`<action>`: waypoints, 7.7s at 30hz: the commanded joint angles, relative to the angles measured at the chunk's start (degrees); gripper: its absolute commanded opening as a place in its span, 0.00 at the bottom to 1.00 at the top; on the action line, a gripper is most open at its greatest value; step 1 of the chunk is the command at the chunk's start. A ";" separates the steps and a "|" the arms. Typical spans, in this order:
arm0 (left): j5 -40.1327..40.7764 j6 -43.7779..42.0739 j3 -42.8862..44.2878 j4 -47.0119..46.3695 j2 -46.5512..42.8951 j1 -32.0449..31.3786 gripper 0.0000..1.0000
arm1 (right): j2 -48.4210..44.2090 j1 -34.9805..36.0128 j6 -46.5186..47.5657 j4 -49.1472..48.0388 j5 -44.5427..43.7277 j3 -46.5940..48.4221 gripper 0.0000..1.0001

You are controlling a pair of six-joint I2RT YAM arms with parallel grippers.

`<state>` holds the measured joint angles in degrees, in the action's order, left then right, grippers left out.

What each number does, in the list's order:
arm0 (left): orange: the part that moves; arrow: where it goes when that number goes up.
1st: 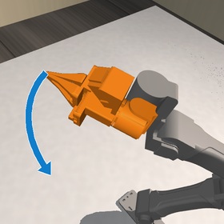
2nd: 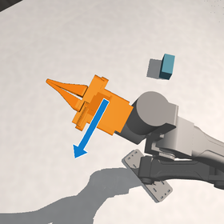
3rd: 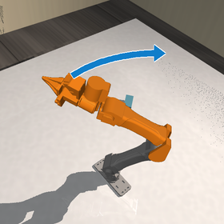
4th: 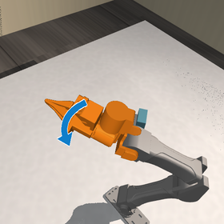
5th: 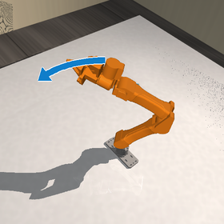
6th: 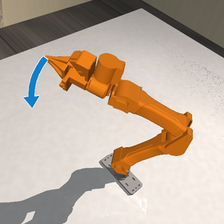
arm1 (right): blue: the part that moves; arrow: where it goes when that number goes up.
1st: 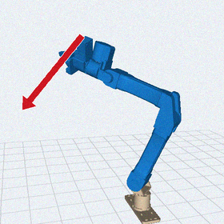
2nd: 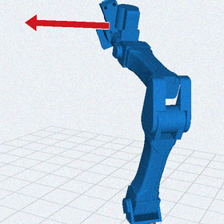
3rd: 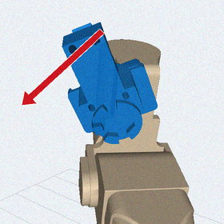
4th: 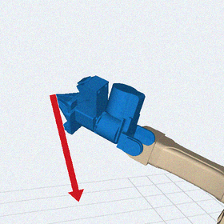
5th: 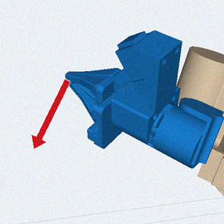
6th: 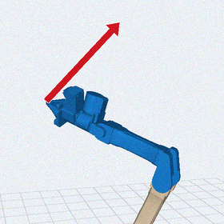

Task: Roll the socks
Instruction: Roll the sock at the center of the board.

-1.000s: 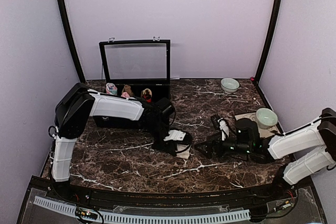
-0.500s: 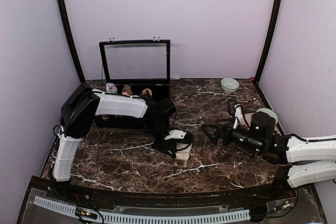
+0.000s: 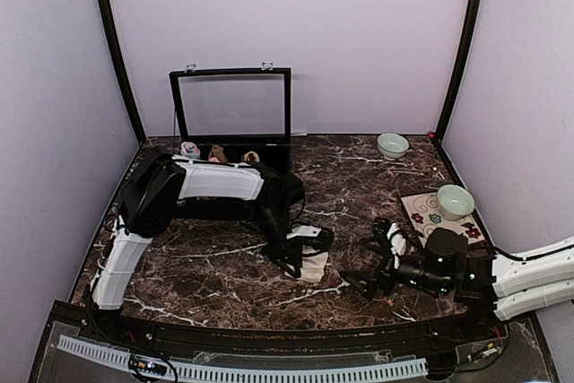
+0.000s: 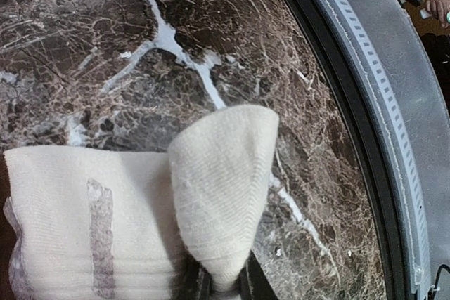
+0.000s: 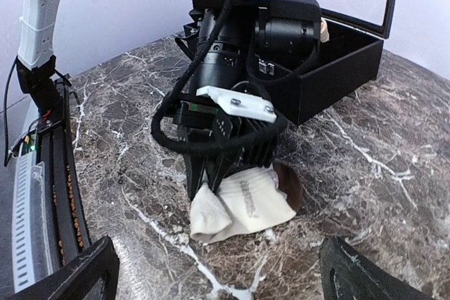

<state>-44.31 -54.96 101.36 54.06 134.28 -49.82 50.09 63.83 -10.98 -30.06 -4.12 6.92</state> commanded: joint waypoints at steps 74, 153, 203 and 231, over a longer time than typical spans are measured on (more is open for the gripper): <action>30.93 9.96 -36.17 -37.93 -39.35 0.60 0.99 | 56.84 -2.38 -8.57 -2.72 19.68 18.17 0.00; 14.48 1.66 -14.05 -7.01 -6.90 -6.30 0.19 | 22.15 -3.70 -18.61 2.16 3.63 3.44 0.99; 12.71 6.87 14.39 17.31 18.22 -2.65 0.27 | 40.79 8.24 27.39 0.46 -10.67 21.57 0.38; 17.20 13.75 -24.53 -26.33 -23.17 -0.01 0.99 | 48.75 -3.01 3.40 -2.71 16.02 14.90 0.00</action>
<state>-32.01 -43.99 81.93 37.80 118.06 -49.71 97.82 62.63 -1.04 -41.85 4.43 24.45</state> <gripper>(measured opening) 0.988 0.091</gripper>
